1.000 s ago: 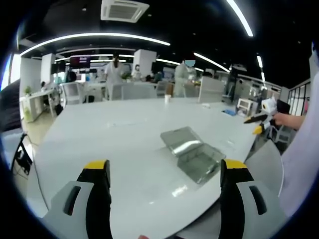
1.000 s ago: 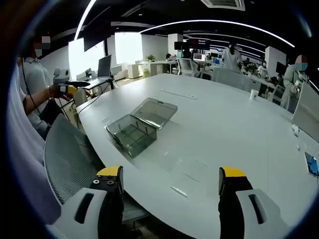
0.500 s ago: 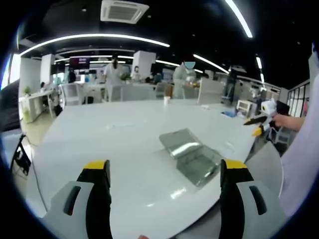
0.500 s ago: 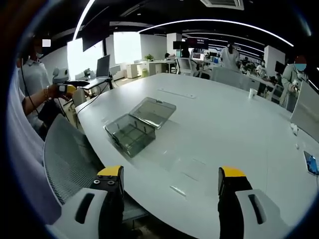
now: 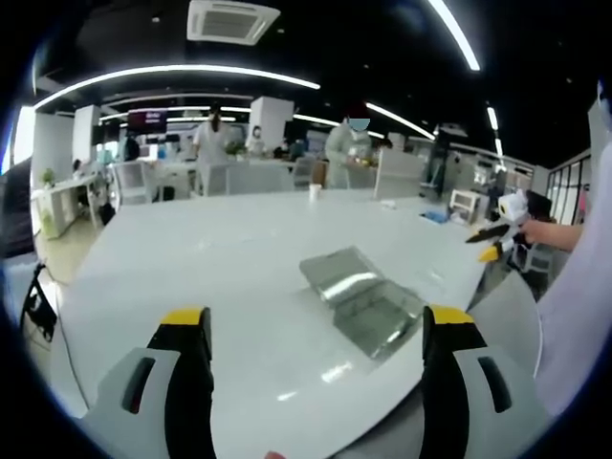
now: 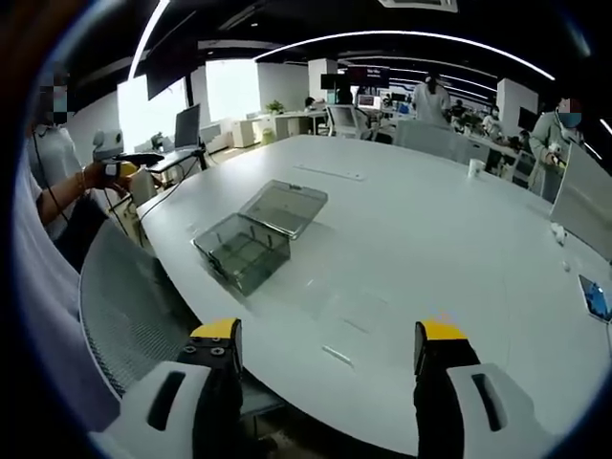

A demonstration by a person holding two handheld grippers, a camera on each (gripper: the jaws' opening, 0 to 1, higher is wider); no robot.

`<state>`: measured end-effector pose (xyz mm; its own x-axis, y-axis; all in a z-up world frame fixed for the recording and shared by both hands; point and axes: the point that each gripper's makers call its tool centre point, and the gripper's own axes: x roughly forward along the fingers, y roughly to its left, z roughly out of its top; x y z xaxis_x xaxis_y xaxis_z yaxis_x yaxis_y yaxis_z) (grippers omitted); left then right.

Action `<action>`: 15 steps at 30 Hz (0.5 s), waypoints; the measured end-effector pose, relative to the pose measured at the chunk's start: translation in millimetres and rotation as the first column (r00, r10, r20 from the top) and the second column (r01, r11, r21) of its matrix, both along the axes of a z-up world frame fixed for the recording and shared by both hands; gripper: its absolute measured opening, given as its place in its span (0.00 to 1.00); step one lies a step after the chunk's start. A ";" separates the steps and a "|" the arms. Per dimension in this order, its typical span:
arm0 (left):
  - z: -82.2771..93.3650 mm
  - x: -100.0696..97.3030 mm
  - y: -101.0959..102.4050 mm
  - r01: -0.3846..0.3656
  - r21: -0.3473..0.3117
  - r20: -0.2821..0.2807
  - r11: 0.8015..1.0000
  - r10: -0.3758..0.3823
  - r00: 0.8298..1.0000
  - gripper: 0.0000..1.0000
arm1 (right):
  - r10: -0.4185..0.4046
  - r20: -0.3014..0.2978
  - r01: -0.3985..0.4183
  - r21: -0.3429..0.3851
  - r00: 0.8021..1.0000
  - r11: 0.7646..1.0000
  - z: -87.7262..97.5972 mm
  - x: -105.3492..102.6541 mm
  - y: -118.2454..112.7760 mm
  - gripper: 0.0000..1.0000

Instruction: Insert the divider into the dual guide fixture by aligning both edges with the guide slots and pushing it downward to the bottom, including one-sided entry, uneven engagement, binding, and posture correction.

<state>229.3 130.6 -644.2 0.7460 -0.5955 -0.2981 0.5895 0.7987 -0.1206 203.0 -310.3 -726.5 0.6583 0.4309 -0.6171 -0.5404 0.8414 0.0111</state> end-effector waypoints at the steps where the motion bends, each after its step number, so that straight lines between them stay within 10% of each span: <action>1: -0.1 -0.2 -1.1 0.002 0.001 0.000 1.000 -0.002 1.000 0.89 | -0.005 -0.002 0.005 0.000 1.000 1.000 -0.7 1.8 0.4 0.69; 15: -4.5 -7.7 -5.4 0.017 -0.001 -0.011 1.000 -0.017 1.000 0.84 | -0.074 -0.054 0.073 -0.026 0.996 0.997 -19.7 19.8 11.0 0.61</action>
